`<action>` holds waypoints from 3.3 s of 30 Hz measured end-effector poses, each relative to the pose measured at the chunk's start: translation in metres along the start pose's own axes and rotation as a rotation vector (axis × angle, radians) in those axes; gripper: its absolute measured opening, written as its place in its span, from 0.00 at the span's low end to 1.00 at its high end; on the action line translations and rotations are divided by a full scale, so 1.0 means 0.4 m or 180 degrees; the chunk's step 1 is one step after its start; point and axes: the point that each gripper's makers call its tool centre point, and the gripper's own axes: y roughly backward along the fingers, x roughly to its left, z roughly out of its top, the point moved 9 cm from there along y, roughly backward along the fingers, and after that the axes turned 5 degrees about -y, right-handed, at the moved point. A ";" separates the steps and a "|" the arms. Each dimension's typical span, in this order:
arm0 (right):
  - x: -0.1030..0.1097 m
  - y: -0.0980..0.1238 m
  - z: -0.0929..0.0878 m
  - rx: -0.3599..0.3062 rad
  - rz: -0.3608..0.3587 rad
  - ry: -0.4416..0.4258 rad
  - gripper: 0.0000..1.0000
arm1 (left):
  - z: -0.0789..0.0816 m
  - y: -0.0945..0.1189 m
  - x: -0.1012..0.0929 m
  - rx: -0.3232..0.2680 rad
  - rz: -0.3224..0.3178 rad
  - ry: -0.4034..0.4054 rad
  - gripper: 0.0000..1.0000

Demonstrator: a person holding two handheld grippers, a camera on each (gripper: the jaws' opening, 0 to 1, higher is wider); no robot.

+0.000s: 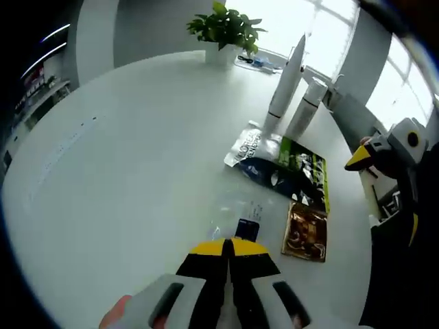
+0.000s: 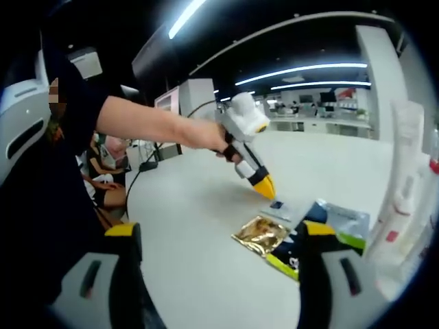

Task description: Arrange the skincare products in the storage area until every visible bottle or jar stands upright without overlapping.

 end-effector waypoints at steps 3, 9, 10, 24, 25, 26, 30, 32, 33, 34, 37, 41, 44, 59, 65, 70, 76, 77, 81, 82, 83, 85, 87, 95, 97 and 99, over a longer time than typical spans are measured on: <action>0.000 -0.003 -0.003 0.0005 0.0016 -0.0030 0.95 | 0.004 -0.002 -0.001 -0.0001 0.0021 -0.0037 0.00; -0.004 -0.003 -0.009 0.0008 0.0009 -0.0081 0.95 | 0.015 -0.014 -0.004 -0.0002 -0.0039 -0.0028 0.00; -0.005 -0.002 -0.009 0.0007 0.0009 -0.0083 0.95 | 0.015 -0.014 -0.006 -0.0001 -0.0032 -0.0049 0.00; -0.008 -0.001 -0.010 0.0008 -0.0005 -0.0082 0.95 | 0.016 -0.012 -0.020 -0.0014 -0.0053 -0.0002 0.00; -0.008 -0.001 -0.009 0.0005 -0.0004 -0.0079 0.95 | 0.015 -0.012 -0.022 -0.0003 -0.0064 0.0006 0.00; -0.008 -0.001 -0.009 0.0007 -0.0004 -0.0083 0.95 | 0.014 -0.013 -0.023 -0.0005 -0.0067 0.0007 0.00; -0.006 -0.002 -0.009 0.0013 -0.0001 -0.0078 0.95 | 0.011 -0.015 -0.029 0.0003 -0.0093 0.0024 0.00; -0.004 -0.002 -0.008 0.0013 0.0002 -0.0070 0.95 | 0.009 -0.016 -0.034 0.0017 -0.0077 0.0006 0.00; -0.004 -0.002 -0.008 0.0019 -0.0003 -0.0064 0.95 | 0.009 -0.017 -0.038 0.0001 -0.0102 0.0036 0.00; -0.004 -0.002 -0.007 0.0020 -0.0003 -0.0057 0.95 | 0.009 -0.017 -0.039 -0.0011 -0.0111 0.0056 0.00; -0.003 -0.002 -0.006 0.0022 -0.0008 -0.0046 0.95 | 0.007 -0.019 -0.050 0.0000 -0.0118 0.0047 0.00; -0.003 -0.004 -0.006 0.0026 -0.0006 -0.0049 0.95 | 0.010 0.000 -0.044 -0.0034 -0.0080 0.0015 0.00; -0.006 -0.005 -0.008 0.0038 -0.0016 -0.0052 0.94 | 0.003 0.024 -0.037 -0.0078 -0.0053 0.0038 0.00; 0.019 -0.020 -0.006 0.0009 0.0040 0.0051 0.93 | -0.148 0.160 -0.111 -0.1205 0.0098 0.0316 0.03; 0.038 -0.026 -0.009 0.0005 0.0106 0.0122 0.93 | -0.220 0.200 -0.186 -0.1538 0.0381 0.0076 0.07; 0.057 -0.035 -0.006 -0.0028 0.0181 0.0199 0.92 | -0.269 0.241 -0.237 -0.1782 0.0610 -0.0012 0.11; 0.077 -0.038 -0.010 -0.0051 0.0206 0.0258 0.91 | -0.343 0.276 -0.273 -0.2084 0.0755 0.0176 0.20; 0.081 -0.040 -0.011 -0.0059 0.0211 0.0264 0.91 | -0.355 0.279 -0.279 -0.2095 0.0780 0.0188 0.20; 0.095 -0.050 -0.011 -0.0089 0.0240 0.0277 0.91 | -0.393 0.293 -0.296 -0.2204 0.0825 0.0254 0.23; 0.098 -0.051 -0.012 -0.0102 0.0248 0.0278 0.91 | -0.398 0.295 -0.299 -0.2231 0.0833 0.0270 0.25; 0.101 -0.052 -0.011 -0.0112 0.0250 0.0278 0.91 | -0.404 0.296 -0.305 -0.2262 0.0841 0.0274 0.25; 0.107 -0.052 -0.010 -0.0114 0.0250 0.0290 0.91 | -0.408 0.296 -0.310 -0.2274 0.0843 0.0262 0.27; 0.113 -0.047 -0.009 -0.0148 0.0245 0.0302 0.91 | -0.407 0.293 -0.315 -0.2254 0.0860 0.0223 0.29; 0.103 0.017 -0.041 -0.0210 0.0032 0.0267 0.91 | -0.373 0.262 -0.349 -0.2176 0.0780 0.0039 0.37; 0.099 0.036 -0.050 -0.0192 -0.0028 0.0264 0.91 | -0.360 0.247 -0.360 -0.2179 0.0764 -0.0034 0.38; 0.094 0.054 -0.058 -0.0197 -0.0079 0.0268 0.91 | -0.353 0.232 -0.367 -0.2154 0.0753 -0.0062 0.38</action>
